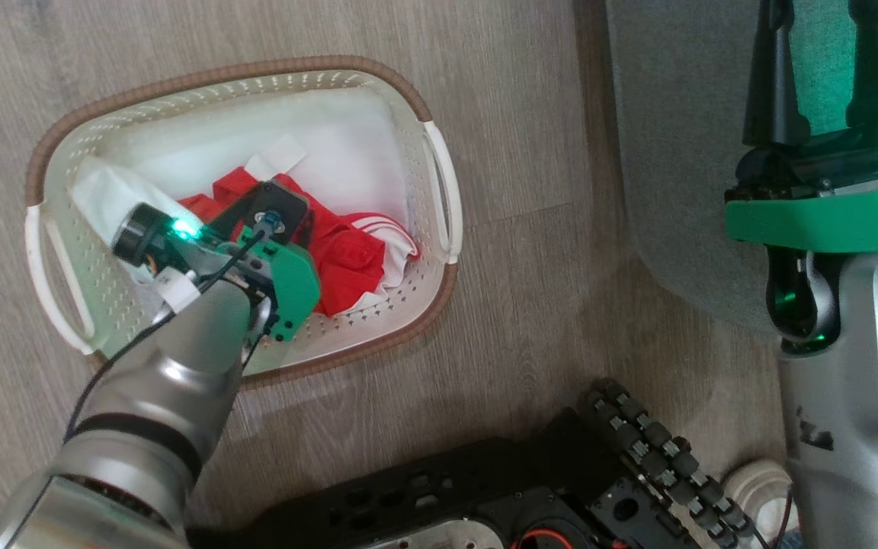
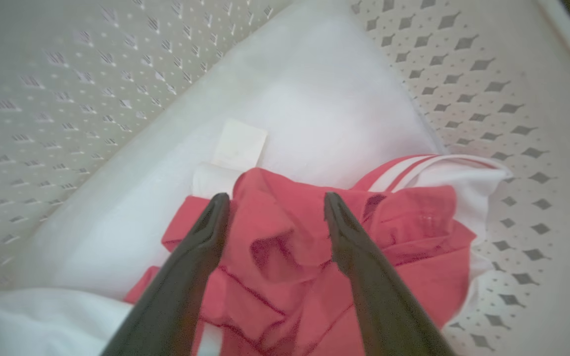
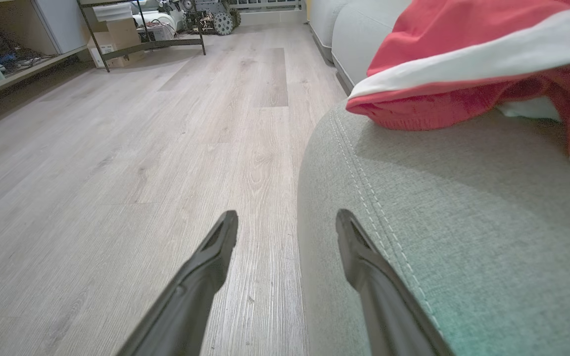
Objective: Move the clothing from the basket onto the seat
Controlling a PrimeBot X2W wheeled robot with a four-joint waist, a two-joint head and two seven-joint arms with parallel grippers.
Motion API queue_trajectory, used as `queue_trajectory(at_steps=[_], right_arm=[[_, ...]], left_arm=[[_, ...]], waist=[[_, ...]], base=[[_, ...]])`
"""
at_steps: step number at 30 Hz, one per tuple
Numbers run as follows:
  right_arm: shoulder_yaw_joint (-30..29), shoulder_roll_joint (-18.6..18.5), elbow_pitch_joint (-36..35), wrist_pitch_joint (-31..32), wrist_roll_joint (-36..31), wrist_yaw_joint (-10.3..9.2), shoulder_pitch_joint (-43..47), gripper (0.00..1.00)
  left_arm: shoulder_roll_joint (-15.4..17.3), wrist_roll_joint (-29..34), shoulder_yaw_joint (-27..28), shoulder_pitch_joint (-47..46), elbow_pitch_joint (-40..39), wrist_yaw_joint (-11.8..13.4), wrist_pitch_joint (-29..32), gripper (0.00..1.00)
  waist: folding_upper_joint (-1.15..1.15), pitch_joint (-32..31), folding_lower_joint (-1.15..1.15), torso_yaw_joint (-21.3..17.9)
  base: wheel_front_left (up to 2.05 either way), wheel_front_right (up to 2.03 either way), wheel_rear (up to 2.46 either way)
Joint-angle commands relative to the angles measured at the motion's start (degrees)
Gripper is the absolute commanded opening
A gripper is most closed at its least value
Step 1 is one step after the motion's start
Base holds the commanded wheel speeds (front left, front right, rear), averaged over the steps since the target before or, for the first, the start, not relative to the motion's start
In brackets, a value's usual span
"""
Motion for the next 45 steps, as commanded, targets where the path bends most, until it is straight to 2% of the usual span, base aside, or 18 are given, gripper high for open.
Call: queue_trajectory(at_steps=[1,2,3,4,5,11,21,35,45], right_arm=[[1.03,0.14,-1.95,-0.54,0.22,-0.01,1.20,1.00],[1.04,0.14,-1.92,-0.54,0.25,-0.01,1.18,1.00],[1.05,0.14,-1.87,-0.54,0.24,-0.01,1.18,1.00],[1.04,0.14,-1.77,-0.54,0.20,-0.01,1.20,1.00],[1.05,0.14,-1.58,-0.54,0.14,-0.01,1.22,1.00],[1.16,0.14,-0.35,-0.54,0.05,-0.01,1.24,1.00],[1.11,0.14,3.03,-0.54,-0.67,-0.01,2.75,1.00],[-0.10,0.14,10.72,-0.54,-4.27,-0.01,10.87,1.00],[0.35,0.14,14.16,-0.54,-6.08,-0.01,15.27,1.00]], left_arm=[[1.37,1.06,0.01,0.52,-0.03,0.71,-0.27,0.90],[1.33,0.67,0.26,0.45,0.15,0.85,-0.17,0.47],[1.23,0.24,0.49,0.47,0.31,0.81,0.00,0.36],[1.12,0.10,0.40,0.52,0.44,0.69,0.09,0.03],[1.01,0.12,0.16,0.61,0.56,0.56,0.20,0.00],[0.41,-0.67,-0.49,1.69,0.94,-0.04,-0.32,0.00],[-0.16,-2.82,-0.69,3.88,-1.47,-1.19,-2.81,0.00],[-0.36,-10.93,3.99,10.37,-20.93,-2.26,-3.23,0.00],[-0.29,-12.38,5.35,9.80,-29.68,-3.41,-3.15,0.00]], waist=[[0.00,0.36,-0.01,-0.33],[0.00,0.35,-0.01,-0.35],[0.00,0.28,-0.01,-0.34],[0.00,0.10,-0.01,-0.30],[0.00,-0.21,-0.01,-0.23],[0.00,-3.29,-0.01,0.43],[0.00,-12.73,-0.01,2.43],[0.00,-36.26,-0.01,6.63],[0.00,-47.05,-0.01,8.46]], base=[[0.00,0.00,0.00],[0.00,0.00,0.00],[0.00,0.00,0.00],[0.00,0.00,0.00],[0.00,0.00,0.00],[0.00,0.00,0.00],[0.00,0.00,0.00],[0.00,0.00,0.00],[0.00,0.00,0.00]])
